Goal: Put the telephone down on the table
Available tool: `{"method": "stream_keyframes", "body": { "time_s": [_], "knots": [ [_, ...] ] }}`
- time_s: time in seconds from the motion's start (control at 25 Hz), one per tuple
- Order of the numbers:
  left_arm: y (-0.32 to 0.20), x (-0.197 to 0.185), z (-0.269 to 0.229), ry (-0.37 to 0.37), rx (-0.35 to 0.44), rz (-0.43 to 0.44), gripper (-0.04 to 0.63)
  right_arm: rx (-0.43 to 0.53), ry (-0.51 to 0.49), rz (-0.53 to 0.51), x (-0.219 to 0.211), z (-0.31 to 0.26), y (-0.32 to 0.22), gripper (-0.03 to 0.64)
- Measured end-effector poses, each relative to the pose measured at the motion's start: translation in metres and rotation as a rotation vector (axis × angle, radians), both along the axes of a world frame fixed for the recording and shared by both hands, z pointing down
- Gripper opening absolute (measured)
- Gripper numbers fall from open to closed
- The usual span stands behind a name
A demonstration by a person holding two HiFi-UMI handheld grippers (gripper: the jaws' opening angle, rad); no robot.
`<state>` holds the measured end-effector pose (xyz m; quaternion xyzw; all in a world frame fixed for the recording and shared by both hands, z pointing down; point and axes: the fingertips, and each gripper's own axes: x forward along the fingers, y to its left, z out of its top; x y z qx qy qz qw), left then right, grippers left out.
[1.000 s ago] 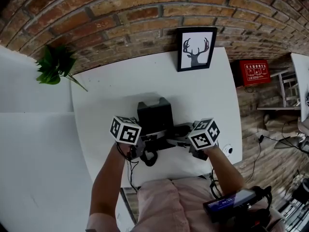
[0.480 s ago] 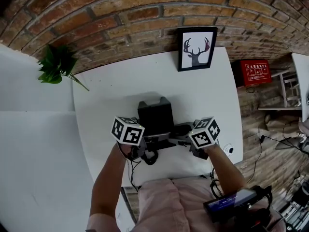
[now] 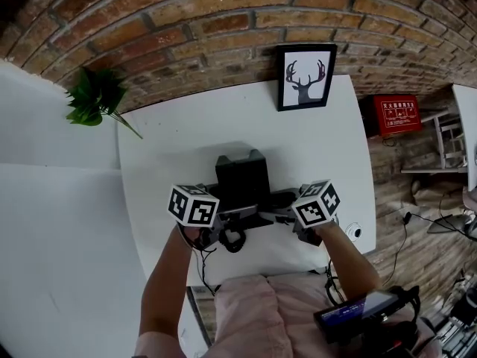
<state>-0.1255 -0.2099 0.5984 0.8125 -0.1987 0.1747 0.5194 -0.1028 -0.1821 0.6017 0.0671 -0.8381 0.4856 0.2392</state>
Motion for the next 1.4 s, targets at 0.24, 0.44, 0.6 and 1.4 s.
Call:
{"method": "stream_keyframes", "body": {
  "time_s": [0.24, 0.44, 0.6, 1.4],
  "knots": [
    [0.011, -0.009, -0.010, -0.024, 0.032, -0.017, 0.463, 0.027, 0.019, 0.030, 0.002, 0.001, -0.006, 0.218],
    [0.026, -0.024, -0.019, -0.072, 0.067, -0.047, 0.466, 0.070, 0.014, 0.045, 0.007, -0.009, -0.014, 0.230],
    [0.034, -0.037, -0.035, -0.086, 0.103, -0.117, 0.466, 0.114, 0.016, 0.047, 0.009, -0.018, -0.014, 0.242],
    [0.000, -0.057, -0.323, -0.271, 1.017, -0.677, 0.122, 0.858, -0.117, 0.303, 0.022, -0.269, -0.060, 0.179]
  ]
}}
